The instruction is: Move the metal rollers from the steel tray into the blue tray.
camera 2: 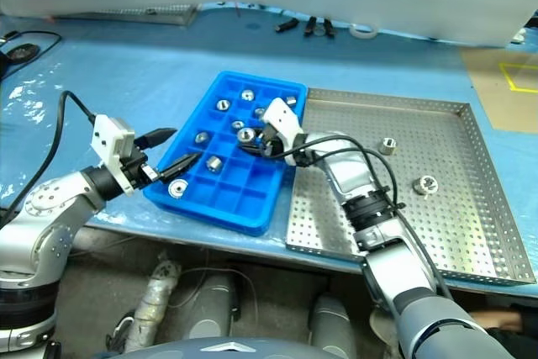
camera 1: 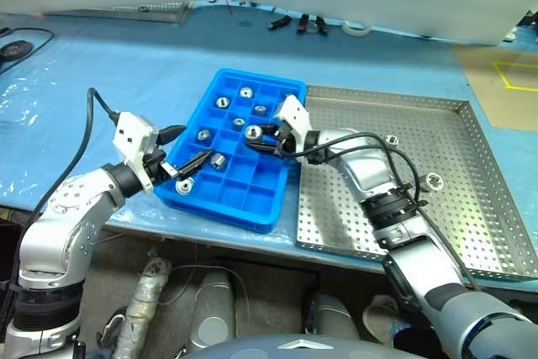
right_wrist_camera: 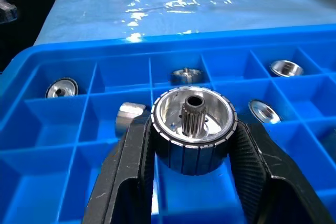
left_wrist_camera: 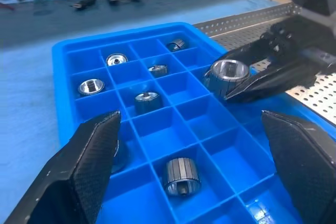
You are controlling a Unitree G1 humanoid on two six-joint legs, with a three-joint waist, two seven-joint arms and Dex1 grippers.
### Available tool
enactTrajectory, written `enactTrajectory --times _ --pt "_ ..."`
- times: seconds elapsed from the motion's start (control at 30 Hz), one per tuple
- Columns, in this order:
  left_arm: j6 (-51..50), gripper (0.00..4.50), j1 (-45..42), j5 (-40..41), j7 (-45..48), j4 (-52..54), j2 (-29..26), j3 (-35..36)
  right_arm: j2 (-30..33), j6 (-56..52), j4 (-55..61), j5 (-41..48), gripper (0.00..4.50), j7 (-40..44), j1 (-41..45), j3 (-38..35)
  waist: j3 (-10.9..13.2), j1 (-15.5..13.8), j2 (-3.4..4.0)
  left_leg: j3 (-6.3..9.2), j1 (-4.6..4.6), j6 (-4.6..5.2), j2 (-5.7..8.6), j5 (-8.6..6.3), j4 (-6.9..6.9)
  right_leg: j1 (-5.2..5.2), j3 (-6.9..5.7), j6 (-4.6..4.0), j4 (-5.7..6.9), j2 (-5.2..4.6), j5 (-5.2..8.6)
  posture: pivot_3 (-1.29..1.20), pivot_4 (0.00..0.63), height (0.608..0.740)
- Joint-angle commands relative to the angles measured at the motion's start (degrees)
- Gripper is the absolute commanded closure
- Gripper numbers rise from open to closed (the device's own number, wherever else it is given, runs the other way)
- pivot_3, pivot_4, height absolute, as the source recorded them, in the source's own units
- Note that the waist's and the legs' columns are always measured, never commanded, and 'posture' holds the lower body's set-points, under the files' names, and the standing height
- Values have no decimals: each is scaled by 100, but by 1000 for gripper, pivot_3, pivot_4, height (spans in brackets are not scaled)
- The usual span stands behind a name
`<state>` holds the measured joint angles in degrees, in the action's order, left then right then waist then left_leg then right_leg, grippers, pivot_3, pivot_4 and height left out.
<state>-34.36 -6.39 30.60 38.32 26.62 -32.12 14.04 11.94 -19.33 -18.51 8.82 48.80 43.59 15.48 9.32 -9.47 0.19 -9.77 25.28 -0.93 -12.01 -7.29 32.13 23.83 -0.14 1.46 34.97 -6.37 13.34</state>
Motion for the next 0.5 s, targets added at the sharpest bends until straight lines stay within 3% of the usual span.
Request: enactTrajectory --times 0.03,0.27,0.5 --pt "18 0 155 167 -83 342 -29 137 -121 124 -47 -92 2867 -162 184 -58 0 -51 0 1 0 1 -1 0 0 2 1 0 3 1 0 413 150 740" --pt "54 0 64 251 -98 253 -100 10 -77 71 56 -164 2867 -212 33 -79 0 -123 0 9 -1 -27 -1 17 -1 10 4 0 18 6 0 385 150 740" --pt "47 0 -183 236 8 43 -165 -178 -42 27 141 -223 490 -315 -95 -84 0 -102 0 13 -5 -42 -1 27 0 23 12 -1 48 8 0 347 150 740"
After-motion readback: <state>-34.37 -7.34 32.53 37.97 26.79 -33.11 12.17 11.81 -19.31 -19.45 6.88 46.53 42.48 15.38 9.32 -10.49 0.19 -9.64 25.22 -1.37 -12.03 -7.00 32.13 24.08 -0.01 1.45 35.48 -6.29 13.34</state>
